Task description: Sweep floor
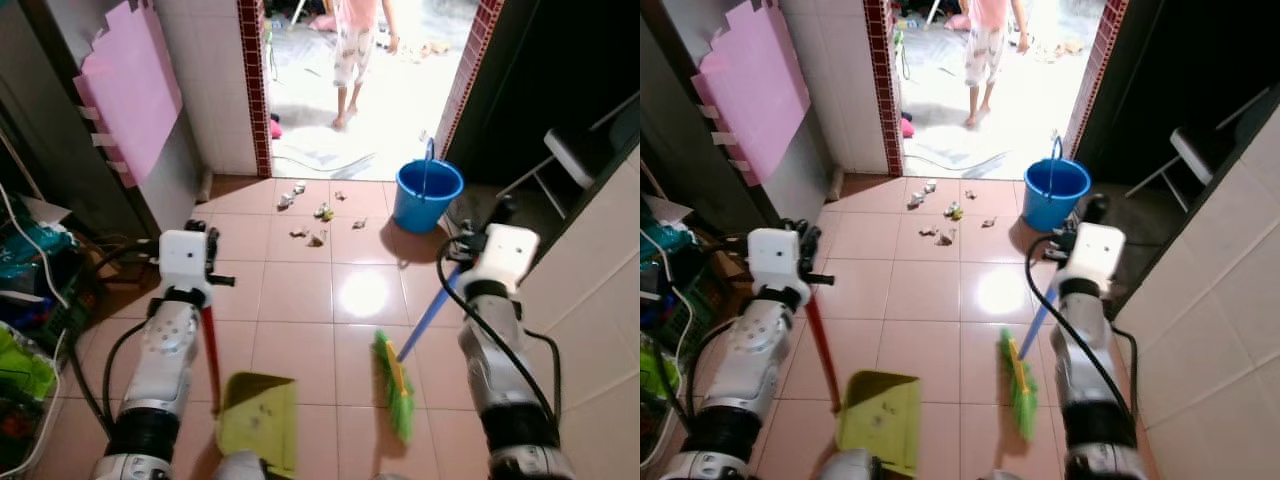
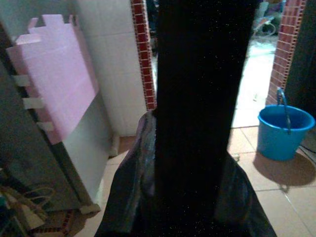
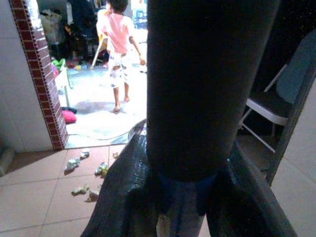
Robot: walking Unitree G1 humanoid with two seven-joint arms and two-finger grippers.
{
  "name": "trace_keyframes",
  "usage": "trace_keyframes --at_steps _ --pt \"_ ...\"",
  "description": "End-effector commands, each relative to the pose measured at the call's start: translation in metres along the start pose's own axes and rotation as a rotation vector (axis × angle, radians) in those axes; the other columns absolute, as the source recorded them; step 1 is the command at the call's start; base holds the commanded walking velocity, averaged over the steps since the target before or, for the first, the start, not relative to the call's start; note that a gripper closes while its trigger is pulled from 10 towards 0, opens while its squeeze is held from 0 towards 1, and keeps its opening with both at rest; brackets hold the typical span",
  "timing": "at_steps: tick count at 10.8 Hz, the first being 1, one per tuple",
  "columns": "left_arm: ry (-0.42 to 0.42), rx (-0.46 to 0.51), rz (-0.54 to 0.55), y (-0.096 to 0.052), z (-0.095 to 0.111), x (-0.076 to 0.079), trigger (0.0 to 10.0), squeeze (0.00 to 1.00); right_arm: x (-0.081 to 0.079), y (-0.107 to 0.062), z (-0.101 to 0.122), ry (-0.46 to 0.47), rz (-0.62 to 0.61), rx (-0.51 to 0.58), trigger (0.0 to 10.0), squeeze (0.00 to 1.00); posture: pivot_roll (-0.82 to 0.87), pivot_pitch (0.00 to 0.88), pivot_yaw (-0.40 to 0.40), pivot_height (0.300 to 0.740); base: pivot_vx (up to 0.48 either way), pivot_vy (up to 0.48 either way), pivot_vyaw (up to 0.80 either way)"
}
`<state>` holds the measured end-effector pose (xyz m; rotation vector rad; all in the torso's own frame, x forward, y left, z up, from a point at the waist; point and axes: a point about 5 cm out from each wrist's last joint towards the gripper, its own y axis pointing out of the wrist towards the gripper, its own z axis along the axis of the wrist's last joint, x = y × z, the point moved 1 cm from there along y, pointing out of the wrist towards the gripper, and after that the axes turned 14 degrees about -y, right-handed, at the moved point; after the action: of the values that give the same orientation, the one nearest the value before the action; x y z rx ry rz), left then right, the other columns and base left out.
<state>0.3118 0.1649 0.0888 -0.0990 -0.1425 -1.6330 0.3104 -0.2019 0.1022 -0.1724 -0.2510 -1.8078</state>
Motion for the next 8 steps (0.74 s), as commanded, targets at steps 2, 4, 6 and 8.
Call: trace_keyframes --at_steps 2,4,6,8 --pt "-0.014 0.011 -0.097 0.014 0.006 0.023 10.0 0.00 0.019 -0.011 0.000 -0.026 -0.054 0.004 10.0 0.00 -0.11 0.000 0.109 0.740 0.000 0.000 0.00" --pt "-0.058 -0.006 -0.165 0.023 0.006 0.043 10.0 0.00 0.033 -0.024 -0.001 -0.055 -0.099 -0.005 10.0 0.00 -0.18 0.000 0.134 0.740 0.000 0.000 0.00" --pt "-0.026 0.020 -0.223 0.029 0.010 0.060 10.0 0.00 0.037 -0.032 0.001 -0.073 -0.108 -0.015 10.0 0.00 -0.20 0.000 0.103 0.740 0.000 0.000 0.00" --pt "0.012 0.031 -0.184 0.025 0.008 0.048 10.0 0.00 0.021 -0.026 0.009 -0.073 -0.029 0.016 10.0 0.00 -0.19 0.000 0.107 0.740 0.000 0.000 0.00"
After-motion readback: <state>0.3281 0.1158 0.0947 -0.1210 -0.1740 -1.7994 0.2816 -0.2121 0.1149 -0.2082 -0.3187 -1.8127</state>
